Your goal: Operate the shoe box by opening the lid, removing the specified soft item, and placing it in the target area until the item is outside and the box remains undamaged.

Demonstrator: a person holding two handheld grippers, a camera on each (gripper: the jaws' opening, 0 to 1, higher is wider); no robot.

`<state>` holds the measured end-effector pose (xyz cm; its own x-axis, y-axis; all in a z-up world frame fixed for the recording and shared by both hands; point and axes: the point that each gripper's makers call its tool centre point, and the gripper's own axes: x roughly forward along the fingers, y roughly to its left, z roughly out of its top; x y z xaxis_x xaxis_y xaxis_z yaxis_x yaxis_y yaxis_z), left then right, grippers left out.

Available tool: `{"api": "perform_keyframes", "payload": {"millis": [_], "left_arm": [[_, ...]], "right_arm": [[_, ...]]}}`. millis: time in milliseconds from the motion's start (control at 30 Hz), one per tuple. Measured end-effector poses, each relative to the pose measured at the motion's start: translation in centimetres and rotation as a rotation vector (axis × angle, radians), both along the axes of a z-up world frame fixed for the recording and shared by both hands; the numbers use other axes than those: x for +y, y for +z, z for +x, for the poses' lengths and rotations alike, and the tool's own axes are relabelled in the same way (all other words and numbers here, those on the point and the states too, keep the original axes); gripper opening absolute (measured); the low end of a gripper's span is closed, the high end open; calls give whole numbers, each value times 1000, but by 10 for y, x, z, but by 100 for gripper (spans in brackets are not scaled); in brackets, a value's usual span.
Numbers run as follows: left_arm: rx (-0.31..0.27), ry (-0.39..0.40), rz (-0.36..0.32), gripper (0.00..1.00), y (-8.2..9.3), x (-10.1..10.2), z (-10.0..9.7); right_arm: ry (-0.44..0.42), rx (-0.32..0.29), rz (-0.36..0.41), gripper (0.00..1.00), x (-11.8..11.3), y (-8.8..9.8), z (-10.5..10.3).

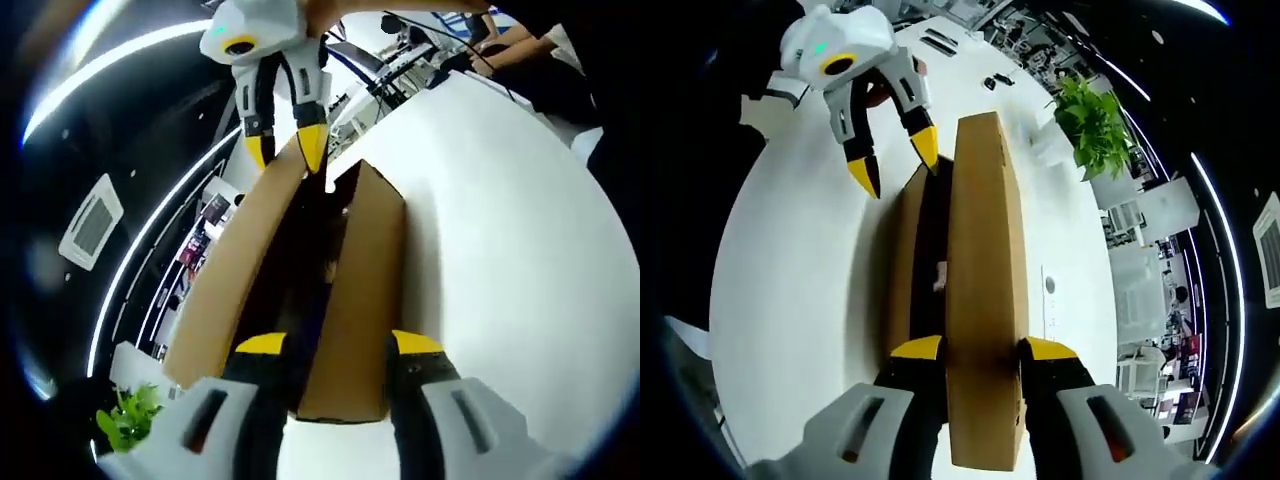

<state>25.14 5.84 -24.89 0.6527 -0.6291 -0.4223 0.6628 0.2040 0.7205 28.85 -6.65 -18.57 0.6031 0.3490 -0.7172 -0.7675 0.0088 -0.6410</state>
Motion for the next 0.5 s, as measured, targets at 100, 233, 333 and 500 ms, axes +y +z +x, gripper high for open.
{"api": "perform_keyframes", "payload": {"millis": [100, 233, 333, 500], "left_arm": [[14, -8, -27, 38, 4, -2, 2], [35, -24, -35, 36, 5, -8, 5], [75, -61, -51, 36, 3, -15, 3], [105, -68, -50, 36, 0, -14, 11]], "right_arm": [[3, -7, 1, 29, 0, 4, 1], [4, -4, 4, 29, 0, 6, 2], [7, -5, 1, 29, 0, 6, 3], [9, -9, -3, 29, -1, 6, 2]]}}
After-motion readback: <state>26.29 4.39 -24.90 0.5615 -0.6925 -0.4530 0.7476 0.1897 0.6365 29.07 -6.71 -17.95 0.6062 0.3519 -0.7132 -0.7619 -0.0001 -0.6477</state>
